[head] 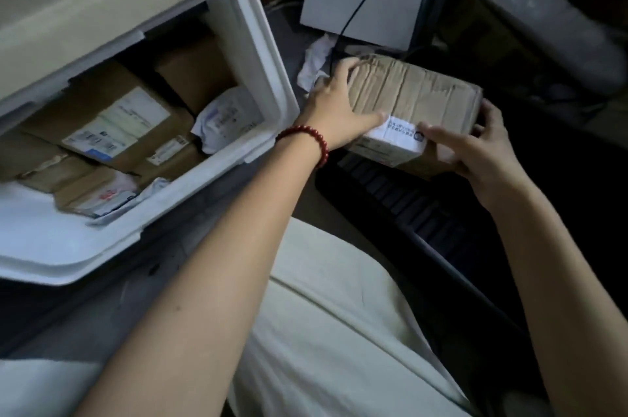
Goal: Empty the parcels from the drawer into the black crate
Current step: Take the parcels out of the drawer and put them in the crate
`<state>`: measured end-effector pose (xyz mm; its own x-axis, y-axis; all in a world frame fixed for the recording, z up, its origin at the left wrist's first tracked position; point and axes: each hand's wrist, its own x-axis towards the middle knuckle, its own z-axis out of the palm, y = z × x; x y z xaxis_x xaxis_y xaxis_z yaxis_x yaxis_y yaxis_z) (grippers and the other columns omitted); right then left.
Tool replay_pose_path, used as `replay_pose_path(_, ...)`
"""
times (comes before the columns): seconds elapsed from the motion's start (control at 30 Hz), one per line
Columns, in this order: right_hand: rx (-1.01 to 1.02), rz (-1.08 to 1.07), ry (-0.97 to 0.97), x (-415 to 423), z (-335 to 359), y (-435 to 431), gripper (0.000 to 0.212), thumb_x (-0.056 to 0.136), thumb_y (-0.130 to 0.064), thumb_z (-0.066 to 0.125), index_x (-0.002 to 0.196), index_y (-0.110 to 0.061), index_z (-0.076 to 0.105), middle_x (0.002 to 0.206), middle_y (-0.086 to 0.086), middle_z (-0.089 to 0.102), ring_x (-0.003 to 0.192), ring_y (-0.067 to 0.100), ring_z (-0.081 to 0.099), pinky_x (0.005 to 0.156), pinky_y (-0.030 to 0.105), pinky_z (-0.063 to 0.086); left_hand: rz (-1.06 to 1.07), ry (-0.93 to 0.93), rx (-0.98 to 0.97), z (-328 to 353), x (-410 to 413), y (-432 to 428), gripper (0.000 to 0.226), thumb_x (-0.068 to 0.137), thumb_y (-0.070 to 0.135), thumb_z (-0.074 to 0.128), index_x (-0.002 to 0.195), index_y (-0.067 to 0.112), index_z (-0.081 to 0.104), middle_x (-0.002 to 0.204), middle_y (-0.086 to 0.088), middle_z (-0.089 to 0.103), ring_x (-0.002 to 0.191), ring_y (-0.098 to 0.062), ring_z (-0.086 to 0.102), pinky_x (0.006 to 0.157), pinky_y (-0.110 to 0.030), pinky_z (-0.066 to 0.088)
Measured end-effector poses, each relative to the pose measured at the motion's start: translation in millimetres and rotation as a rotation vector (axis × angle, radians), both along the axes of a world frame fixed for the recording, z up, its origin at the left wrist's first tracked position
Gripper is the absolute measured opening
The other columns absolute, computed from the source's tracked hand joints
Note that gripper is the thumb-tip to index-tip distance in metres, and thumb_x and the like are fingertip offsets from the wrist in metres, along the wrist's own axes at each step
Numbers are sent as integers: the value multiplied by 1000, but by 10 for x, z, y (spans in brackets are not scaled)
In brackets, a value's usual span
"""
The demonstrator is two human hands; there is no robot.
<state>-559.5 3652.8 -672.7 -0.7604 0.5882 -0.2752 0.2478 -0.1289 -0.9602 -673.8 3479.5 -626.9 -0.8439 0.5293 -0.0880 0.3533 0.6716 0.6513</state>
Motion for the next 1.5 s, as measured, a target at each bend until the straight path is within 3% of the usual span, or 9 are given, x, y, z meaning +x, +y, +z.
replay_pose_path(0.23,-46,-83,-236,-135,-753,299,88,65,-30,88,132,-23,31,116,-9,54,95,3,59,74,35,57,-73,-152,-201,-771,-347,513,94,71,53,76,145,27,25,140,-13,38,129,-29,40,104,-33,34)
replay_pose_path(0.37,-6,-39,-312,-186,-1140,394,95,65,-24,88,139,-26,29,135,1,47,114,21,57,87,47,55,-89,-217,-230,-1129,-369,696,93,73,50,76,147,34,21,139,-14,33,123,-33,45,101,-36,39)
replay_pose_path(0.5,-39,-9,-400,-252,-1434,374,85,60,-29,90,128,-29,40,132,5,50,112,26,58,85,51,56,-111,-249,-301,-1345,-387,732,87,79,49,71,148,39,19,140,-16,26,121,-36,45,101,-45,43)
replay_pose_path(0.67,-49,70,-479,-381,-1696,113,77,66,-26,88,129,-25,43,131,8,51,112,27,57,85,51,56,-90,-184,-564,-1519,-377,702,79,80,44,70,145,31,29,143,-16,18,125,-40,38,103,-49,39)
replay_pose_path(0.83,-26,122,-513,-453,-1740,-72,74,70,-24,85,130,-23,42,130,8,52,111,27,58,81,48,58,-80,6,-772,-1570,-367,712,73,82,43,67,143,21,34,142,-14,30,127,-35,36,97,-45,37)
replay_pose_path(0.93,87,235,-540,-411,-1663,-38,73,76,-32,80,136,-22,40,134,10,50,113,28,57,92,45,54,-118,134,-886,-1536,-338,753,60,92,38,56,142,12,36,142,-10,40,129,-30,37,98,-43,34)
replay_pose_path(1.07,463,439,-735,-394,-1328,-1,75,83,-53,66,147,-34,31,150,14,21,136,36,28,111,46,30,-107,128,-880,-1296,-284,691,46,94,35,52,133,12,48,132,-7,53,121,-27,49,97,-41,33)
replay_pose_path(1.3,854,362,-389,-564,-493,-330,60,86,-59,53,138,-31,44,138,5,47,128,26,41,101,44,38,78,241,-567,-402,-265,239,39,92,44,50,120,20,59,121,-8,61,115,-28,54,92,-38,39)
replay_pose_path(1.5,933,534,-188,-666,114,-942,53,86,-56,55,129,-25,53,125,7,57,119,30,51,94,45,46,248,168,-523,149,-43,-641,35,90,47,52,116,25,63,121,-4,62,112,-29,57,90,-37,45)
